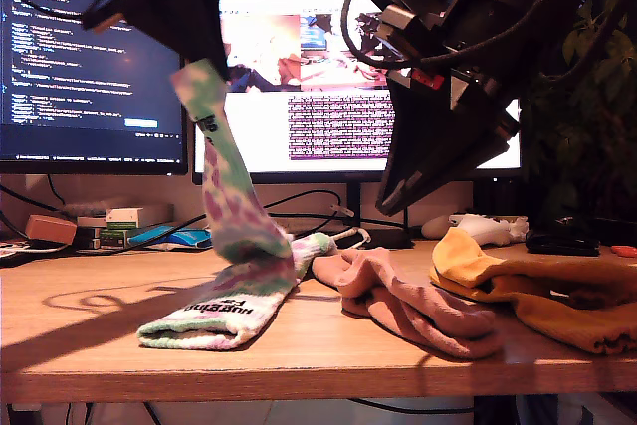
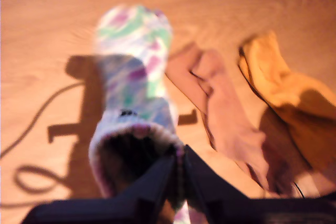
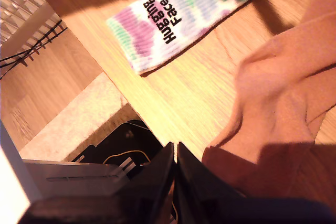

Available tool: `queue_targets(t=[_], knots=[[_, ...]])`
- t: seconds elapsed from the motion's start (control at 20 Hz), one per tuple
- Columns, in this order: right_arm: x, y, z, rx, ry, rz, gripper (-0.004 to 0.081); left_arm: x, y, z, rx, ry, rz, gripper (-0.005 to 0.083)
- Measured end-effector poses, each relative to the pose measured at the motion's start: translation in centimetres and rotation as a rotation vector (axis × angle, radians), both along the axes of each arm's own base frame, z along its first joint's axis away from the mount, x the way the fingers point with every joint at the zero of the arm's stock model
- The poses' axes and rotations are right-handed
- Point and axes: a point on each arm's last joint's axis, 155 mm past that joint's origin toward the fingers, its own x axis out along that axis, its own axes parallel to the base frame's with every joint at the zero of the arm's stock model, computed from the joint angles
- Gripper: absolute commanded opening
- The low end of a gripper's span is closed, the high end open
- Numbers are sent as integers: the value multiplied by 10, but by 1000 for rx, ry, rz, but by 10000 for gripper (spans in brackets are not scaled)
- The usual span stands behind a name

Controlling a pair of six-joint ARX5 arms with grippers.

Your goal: Pair up the socks based on colour and pattern, by placing them on top of one another

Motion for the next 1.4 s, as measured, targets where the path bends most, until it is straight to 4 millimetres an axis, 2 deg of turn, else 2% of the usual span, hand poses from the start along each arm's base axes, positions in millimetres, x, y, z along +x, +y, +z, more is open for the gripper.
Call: queue_targets(t=[0.1,0.15,0.2,0.3,0.35,0.45,0.65,0.7,0.75,0.85,1.0,1.15,1.3,1.4], knots=[[0,0,0,0,0,0,-11,-7,-11,-8,2,26,-34,-6],[0,0,0,0,0,0,-11,-10,-15,-13,8,43,-47,35],[0,0,0,0,0,0,-11,-13,-18,-19,19,61,-55,127],[0,0,0,0,0,0,-11,-20,-14,-26,47,94,-68,404],[0,0,0,0,0,0,-11,-25,-12,-29,62,111,-76,493],[-2,2,1,13,10,11,-11,-32,-8,-33,82,138,-82,535],[-3,3,1,19,13,15,-11,-35,-4,-36,101,149,-99,512],[-3,3,1,18,13,14,-11,-35,-4,-36,106,142,-113,438],[-3,3,1,19,13,15,-11,-35,-5,-35,105,139,-113,312],[3,8,6,40,-18,15,-11,-29,-6,-33,119,96,-147,-21],[32,16,24,84,-158,-21,-11,-6,-6,-24,163,-46,-191,1],[70,14,48,101,-332,-108,-11,19,-10,-9,166,-177,-187,1],[115,-2,86,157,-508,-259,-11,42,-13,8,126,-281,-174,1],[140,-25,103,183,-576,-340,-11,58,-11,16,79,-349,-162,1]])
